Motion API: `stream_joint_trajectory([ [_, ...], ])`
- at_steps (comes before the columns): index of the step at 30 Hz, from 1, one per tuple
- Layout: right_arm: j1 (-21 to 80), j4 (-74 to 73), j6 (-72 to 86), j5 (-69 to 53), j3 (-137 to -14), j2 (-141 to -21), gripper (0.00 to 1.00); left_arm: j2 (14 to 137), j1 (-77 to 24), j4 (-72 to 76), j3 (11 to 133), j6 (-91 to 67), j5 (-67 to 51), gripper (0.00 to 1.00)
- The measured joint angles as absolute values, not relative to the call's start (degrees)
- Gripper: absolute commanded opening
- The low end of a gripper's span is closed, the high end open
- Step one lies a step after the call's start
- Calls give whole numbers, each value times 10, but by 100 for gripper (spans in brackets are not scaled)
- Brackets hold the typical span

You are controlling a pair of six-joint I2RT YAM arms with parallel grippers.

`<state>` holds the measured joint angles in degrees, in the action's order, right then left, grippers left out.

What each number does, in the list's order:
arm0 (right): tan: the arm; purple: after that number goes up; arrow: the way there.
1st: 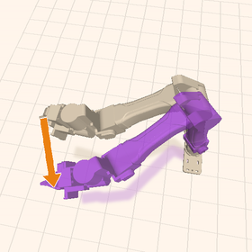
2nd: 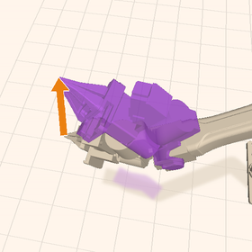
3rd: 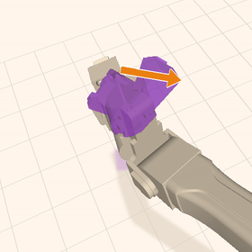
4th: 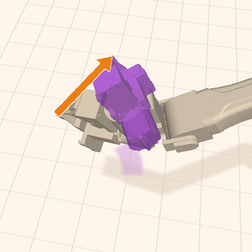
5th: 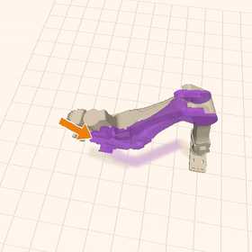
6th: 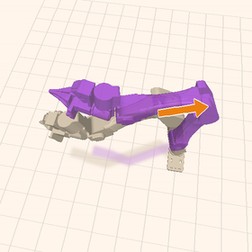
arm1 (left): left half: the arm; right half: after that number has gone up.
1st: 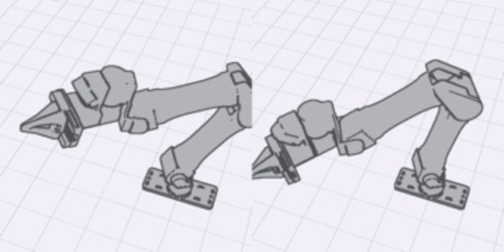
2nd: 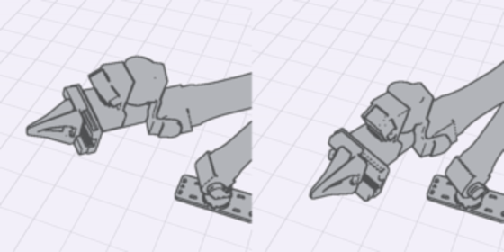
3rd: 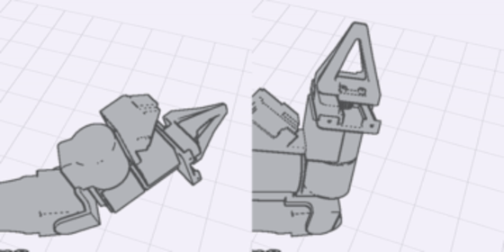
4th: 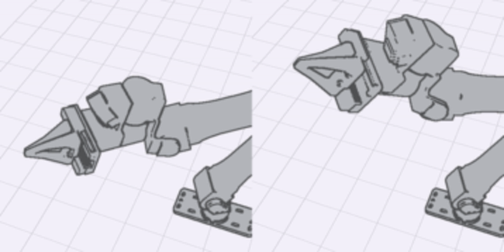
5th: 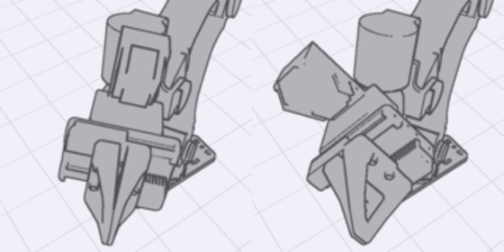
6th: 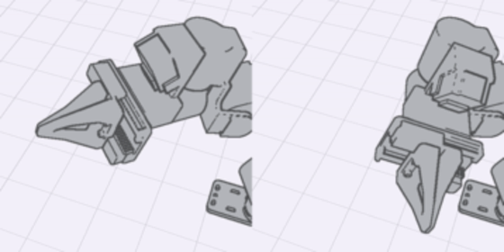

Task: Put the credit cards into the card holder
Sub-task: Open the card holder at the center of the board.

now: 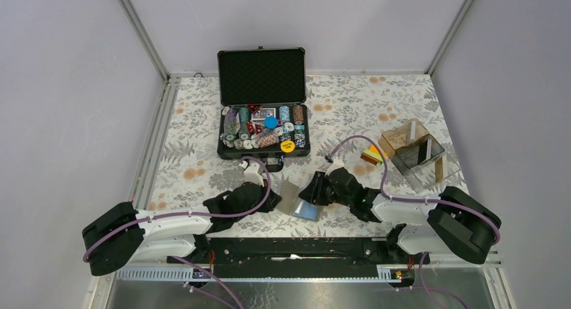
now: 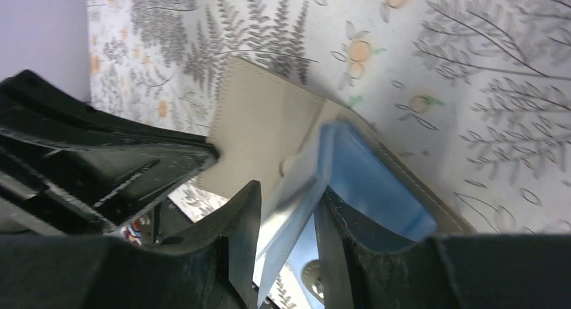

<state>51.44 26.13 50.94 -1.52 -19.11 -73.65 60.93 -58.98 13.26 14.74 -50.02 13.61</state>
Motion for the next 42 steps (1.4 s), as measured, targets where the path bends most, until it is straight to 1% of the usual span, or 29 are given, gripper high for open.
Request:
stream_joint_trajectory([
  [7,514,312,499,-47,-215,-769,42,610,-590,128,148,-497,136,0],
  [8,514,319,499,-51,-218,-777,43,610,-590,128,148,-496,136,2],
  [11,514,336,499,-57,-227,-803,43,610,-590,124,148,-494,136,16],
  [12,514,339,499,-57,-228,-809,43,609,-590,124,148,-493,136,24],
  [15,514,342,499,-55,-236,-835,44,597,-590,107,148,-488,138,39],
  [18,514,351,500,-55,-242,-863,46,562,-590,86,147,-484,143,50],
  [22,514,362,504,-57,-254,-895,53,503,-590,80,141,-475,145,70],
  [25,514,373,509,-57,-265,-907,59,477,-590,75,134,-467,143,79],
  [29,515,376,510,-57,-275,-914,62,482,-590,74,134,-453,138,83],
  [32,515,374,510,-57,-284,-917,63,503,-590,74,134,-448,135,86],
  [36,515,366,510,-57,-293,-918,63,537,-590,74,135,-446,135,86],
  [38,516,364,509,-57,-295,-918,63,553,-590,74,136,-447,138,82],
  [42,517,358,509,-57,-300,-918,63,576,-590,73,139,-461,149,69],
])
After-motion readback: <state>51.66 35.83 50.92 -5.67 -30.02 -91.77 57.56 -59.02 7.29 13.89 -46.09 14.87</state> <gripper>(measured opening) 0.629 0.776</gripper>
